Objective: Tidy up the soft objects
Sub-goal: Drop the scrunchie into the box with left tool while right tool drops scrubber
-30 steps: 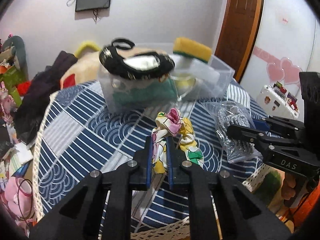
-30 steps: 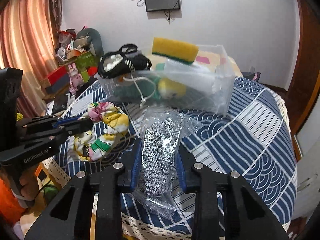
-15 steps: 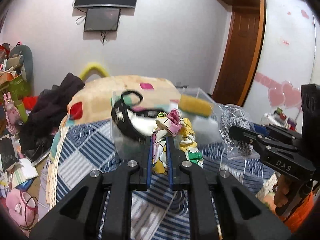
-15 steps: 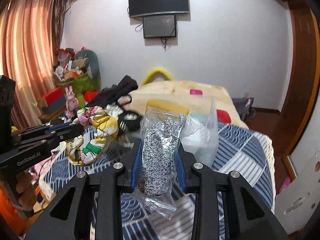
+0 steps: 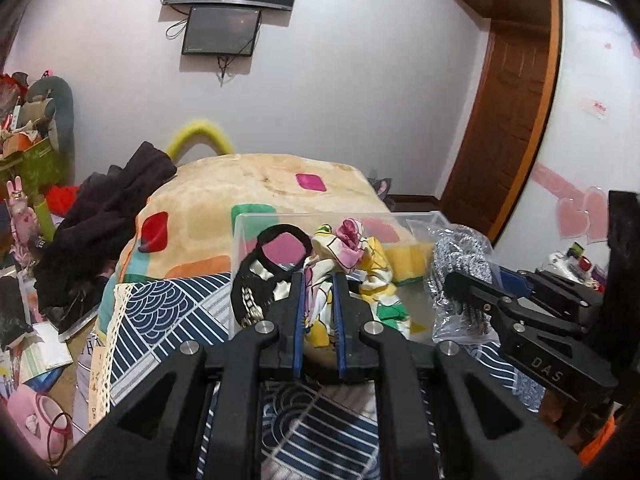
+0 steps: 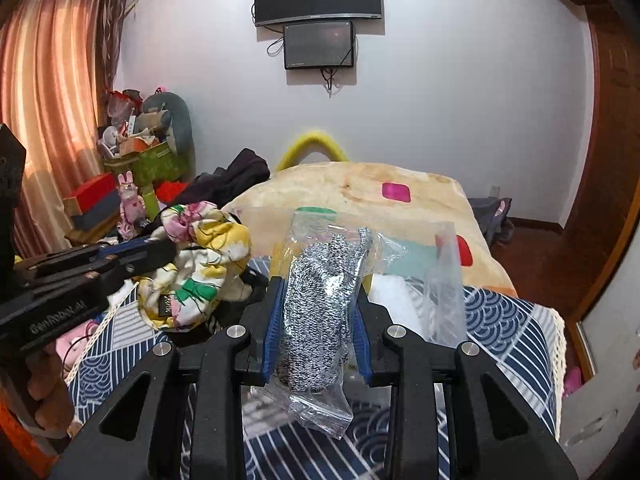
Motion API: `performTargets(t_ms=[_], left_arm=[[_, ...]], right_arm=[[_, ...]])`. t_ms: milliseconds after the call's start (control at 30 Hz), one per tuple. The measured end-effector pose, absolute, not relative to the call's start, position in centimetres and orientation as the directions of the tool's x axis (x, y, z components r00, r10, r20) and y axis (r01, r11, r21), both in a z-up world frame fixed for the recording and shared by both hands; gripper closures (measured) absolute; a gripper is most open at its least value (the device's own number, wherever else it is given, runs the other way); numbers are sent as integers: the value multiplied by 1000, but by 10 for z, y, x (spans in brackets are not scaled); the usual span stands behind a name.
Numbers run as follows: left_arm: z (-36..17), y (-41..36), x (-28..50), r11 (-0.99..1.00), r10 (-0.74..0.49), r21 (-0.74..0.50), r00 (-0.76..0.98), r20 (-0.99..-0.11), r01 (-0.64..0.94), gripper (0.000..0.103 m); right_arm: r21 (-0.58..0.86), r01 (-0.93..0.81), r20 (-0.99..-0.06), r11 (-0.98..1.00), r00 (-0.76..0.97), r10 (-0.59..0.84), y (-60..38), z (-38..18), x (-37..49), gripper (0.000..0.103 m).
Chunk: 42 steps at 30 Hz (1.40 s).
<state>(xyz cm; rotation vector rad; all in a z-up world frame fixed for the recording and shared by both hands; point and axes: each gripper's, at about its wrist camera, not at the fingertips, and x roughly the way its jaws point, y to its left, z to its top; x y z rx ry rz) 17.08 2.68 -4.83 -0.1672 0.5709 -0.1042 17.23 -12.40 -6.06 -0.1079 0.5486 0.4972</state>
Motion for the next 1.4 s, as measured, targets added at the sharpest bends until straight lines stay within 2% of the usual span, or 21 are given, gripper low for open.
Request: performTargets(t_ms=[267,400,567,833,900,967,1100,1200,1267,1400], left_arm=[[-72,23,191,987,-119,-161,802,-586,29,91],[-74,18,187,992,-93,-127,807,-583,22,87],[-66,17,176,991,-105,-132,817,-567,35,80],[-51,24,152,983,-132,-176,836,-532,44,79],[-44,23,144,985,-126,-167,849,-512,45,75],[-37,20,134,986,-123,-160,864,-488,50,63],[-22,14,111,989,-110,-134,897,-427,57,56],[-12,10,95,988,-119,-133,913,-389,72,45],[-6,9,84,989,-116,-131,924,-364,72,35],[4,6,65,990,-119,-116,939,-321,86,20]], right_arm=[[20,-496,-562,868,712,421,-115,-74,180,74],[20,-489,-563,872,715,415,-117,-71,179,71],[27,-486,-542,873,727,422,-124,-63,173,54],[27,-485,-459,874,771,442,-144,-39,145,48],[30,-483,-442,875,779,445,-147,-35,139,47],[35,-484,-421,874,786,452,-151,-29,132,46],[33,-476,-373,879,810,452,-157,-21,116,41],[33,-470,-336,882,826,452,-159,-17,106,32],[30,-457,-308,889,842,444,-162,-14,99,25],[29,-446,-270,894,858,437,-166,-9,90,18]])
